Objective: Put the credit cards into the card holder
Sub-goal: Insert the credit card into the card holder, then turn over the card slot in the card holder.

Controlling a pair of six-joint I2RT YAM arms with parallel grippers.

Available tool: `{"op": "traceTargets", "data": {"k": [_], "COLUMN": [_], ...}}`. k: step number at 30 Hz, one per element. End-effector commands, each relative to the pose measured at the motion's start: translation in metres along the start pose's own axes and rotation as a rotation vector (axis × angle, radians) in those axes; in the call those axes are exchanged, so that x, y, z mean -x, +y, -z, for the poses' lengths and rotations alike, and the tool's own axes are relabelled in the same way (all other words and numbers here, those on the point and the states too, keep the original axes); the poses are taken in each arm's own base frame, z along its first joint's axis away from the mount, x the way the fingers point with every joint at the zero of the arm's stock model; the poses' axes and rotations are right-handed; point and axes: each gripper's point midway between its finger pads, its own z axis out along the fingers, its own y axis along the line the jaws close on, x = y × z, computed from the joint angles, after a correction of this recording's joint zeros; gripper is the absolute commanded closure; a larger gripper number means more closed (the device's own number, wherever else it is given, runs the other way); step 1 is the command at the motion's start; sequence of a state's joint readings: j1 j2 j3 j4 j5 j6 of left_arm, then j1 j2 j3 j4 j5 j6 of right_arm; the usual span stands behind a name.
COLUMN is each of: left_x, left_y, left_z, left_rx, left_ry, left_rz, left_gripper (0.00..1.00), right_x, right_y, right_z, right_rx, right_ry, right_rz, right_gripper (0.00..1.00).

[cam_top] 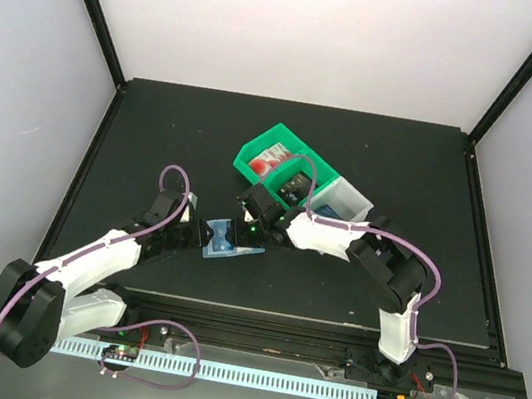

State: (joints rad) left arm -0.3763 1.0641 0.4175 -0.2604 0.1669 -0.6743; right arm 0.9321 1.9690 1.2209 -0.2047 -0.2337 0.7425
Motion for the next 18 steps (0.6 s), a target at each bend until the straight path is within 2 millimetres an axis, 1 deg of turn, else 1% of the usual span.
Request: {"op": "traceTargets", "data": {"k": [1, 4, 8, 14, 18], "left_x": [0.000, 0.000, -0.002, -0.006, -0.007], "left_y": [-0.006, -0.009, -0.012, -0.012, -0.012], "left_z": [0.002, 0.001, -0.002, -0.008, -0.011], "left_rx": [-0.035, -0.054, -0.073, -0.082, -0.089], "left_ry": [0.004, 0.005, 0.014, 0.035, 0.045], "left_rz": [0.017, 0.024, 0.032, 0.043, 0.051], "left_gripper": [0.51, 0.54, 0.54, 0.54, 0.55], "right_x": [0.001, -0.001, -0.004, -0.013, -0.016], "right_y": [0.003, 0.003, -0.003, -0.010, -0.017], "right_z": [0.004, 0.002, -0.002, -0.012, -0.014], "right_rx": [-0.040, -0.055, -0.077, -0.092, -0.119], "right_ry": [-0.008, 0.003, 0.015, 0.053, 0.060], "right_rz": [0.045, 0.061, 0.068, 0.065, 0.055], "right_gripper": [0.66, 0.78, 0.87, 0.94, 0.96]}}
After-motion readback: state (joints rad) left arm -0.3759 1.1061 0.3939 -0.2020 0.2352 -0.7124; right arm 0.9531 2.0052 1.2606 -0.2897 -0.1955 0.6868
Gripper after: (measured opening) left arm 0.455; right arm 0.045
